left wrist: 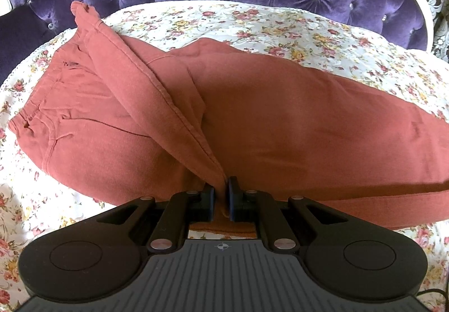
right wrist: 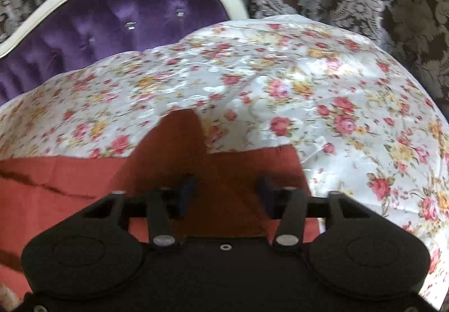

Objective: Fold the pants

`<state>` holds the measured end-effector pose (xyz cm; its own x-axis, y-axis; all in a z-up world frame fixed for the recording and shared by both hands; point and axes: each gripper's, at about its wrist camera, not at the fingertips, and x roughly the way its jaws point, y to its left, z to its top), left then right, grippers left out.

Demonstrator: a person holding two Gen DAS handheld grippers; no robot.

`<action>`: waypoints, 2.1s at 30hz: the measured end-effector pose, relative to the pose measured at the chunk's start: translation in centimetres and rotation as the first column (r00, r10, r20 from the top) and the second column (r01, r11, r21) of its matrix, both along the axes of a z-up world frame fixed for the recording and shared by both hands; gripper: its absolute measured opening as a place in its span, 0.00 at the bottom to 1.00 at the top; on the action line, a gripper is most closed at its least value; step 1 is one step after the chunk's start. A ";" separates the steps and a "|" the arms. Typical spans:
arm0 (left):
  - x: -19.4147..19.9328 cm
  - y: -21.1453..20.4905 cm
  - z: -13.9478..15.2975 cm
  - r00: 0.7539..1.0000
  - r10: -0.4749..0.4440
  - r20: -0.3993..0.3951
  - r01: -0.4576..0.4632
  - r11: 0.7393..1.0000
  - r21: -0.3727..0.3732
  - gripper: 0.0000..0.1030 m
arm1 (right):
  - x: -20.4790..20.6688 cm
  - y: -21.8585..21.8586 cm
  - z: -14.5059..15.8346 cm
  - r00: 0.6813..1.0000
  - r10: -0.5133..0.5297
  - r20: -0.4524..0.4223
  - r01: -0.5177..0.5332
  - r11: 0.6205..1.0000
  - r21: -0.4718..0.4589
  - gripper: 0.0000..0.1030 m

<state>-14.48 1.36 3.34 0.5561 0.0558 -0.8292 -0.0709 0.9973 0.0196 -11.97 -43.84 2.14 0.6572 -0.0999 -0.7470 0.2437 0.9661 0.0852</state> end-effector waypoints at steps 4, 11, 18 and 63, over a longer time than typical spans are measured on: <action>0.0 -0.1 0.2 1.000 0.006 0.009 -0.006 1.000 -0.009 0.09 | -0.9 0.9 0.6 0.999 0.042 0.025 -0.042 0.999 0.029 0.13; -0.6 -1.1 3.5 0.984 0.004 0.180 0.000 1.000 -0.023 0.09 | -5.3 1.1 5.3 0.975 -0.063 0.215 0.097 0.984 -0.150 0.11; -0.2 -2.0 0.6 0.998 -0.027 0.054 0.026 1.000 0.006 0.11 | -3.9 -0.9 0.6 0.989 -0.112 -0.098 0.100 0.988 -0.117 0.12; 13.3 22.9 0.4 0.961 0.275 -0.033 -0.274 0.961 0.047 0.29 | 9.9 48.8 3.8 0.576 0.788 0.219 -0.792 0.604 -0.091 0.73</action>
<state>-1.17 24.25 3.79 0.4823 0.2364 -0.8435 -0.3402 0.9379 0.0683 -2.06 4.92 5.95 0.6100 0.5480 -0.5723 -0.6420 0.7652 0.0484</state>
